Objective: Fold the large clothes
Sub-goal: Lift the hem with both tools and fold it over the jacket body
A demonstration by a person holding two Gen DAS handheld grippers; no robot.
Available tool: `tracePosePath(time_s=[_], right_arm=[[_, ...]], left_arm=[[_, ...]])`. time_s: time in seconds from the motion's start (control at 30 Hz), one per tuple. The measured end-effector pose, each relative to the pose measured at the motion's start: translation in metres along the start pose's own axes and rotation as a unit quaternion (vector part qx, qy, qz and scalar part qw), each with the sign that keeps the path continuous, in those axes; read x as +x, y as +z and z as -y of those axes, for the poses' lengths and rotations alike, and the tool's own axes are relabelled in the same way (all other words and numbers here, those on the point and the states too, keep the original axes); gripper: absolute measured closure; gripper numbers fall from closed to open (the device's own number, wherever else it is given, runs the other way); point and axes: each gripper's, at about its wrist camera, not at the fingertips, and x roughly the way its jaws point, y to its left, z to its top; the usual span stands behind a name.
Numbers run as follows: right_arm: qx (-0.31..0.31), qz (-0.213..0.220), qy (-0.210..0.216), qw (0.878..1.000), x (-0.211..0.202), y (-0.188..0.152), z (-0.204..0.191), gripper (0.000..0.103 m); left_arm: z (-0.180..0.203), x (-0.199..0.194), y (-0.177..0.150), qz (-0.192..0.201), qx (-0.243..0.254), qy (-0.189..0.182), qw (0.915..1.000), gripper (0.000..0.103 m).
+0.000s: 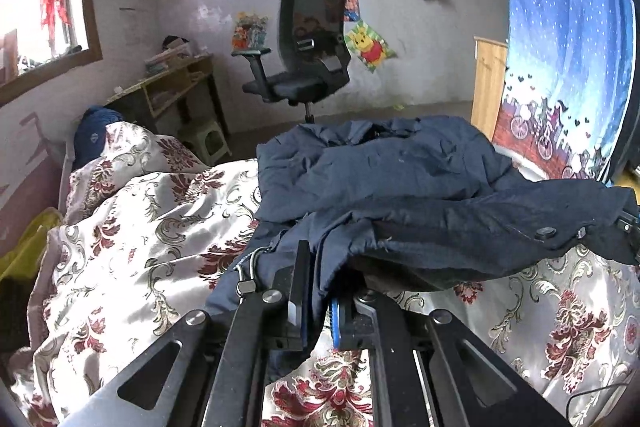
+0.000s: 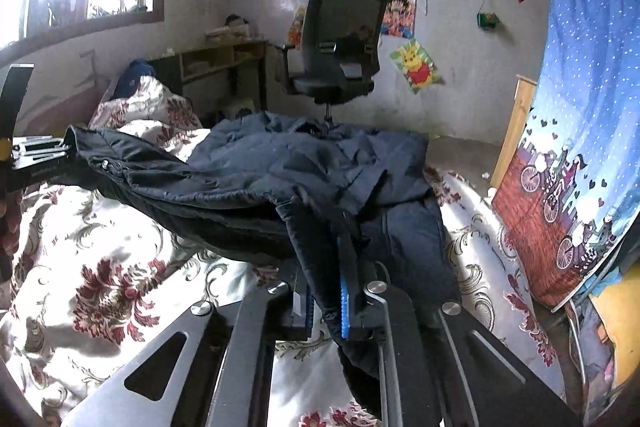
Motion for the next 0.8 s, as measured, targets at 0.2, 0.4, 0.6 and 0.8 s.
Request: tracePosePath(time_s=[0.2,0.4,0.6,0.8], right_arm=[[0.014,0.035,0.003,0.999,-0.031,0.003,-0.004,0.096],[0.011,0.066,0.01,0.998,-0.079,0.007,-0.008,0.097],[0.019,0.078,0.039,0.996,-0.118,0.016,-0.004,0.097],[0.023,0.083,0.032,0.996,-0.118,0.038,0.005,0.097]], left_arm=[[-0.007,-0.037,-0.005,0.015,-0.004,-0.011,0.9998,0.095],[-0.009,-0.088,-0.006,0.03,0.015,-0.02,0.9992,0.096],[-0.009,-0.122,0.001,0.038,0.034,-0.021,0.9985,0.096],[-0.003,-0.119,0.019,0.036,0.044,-0.01,0.9983,0.096]])
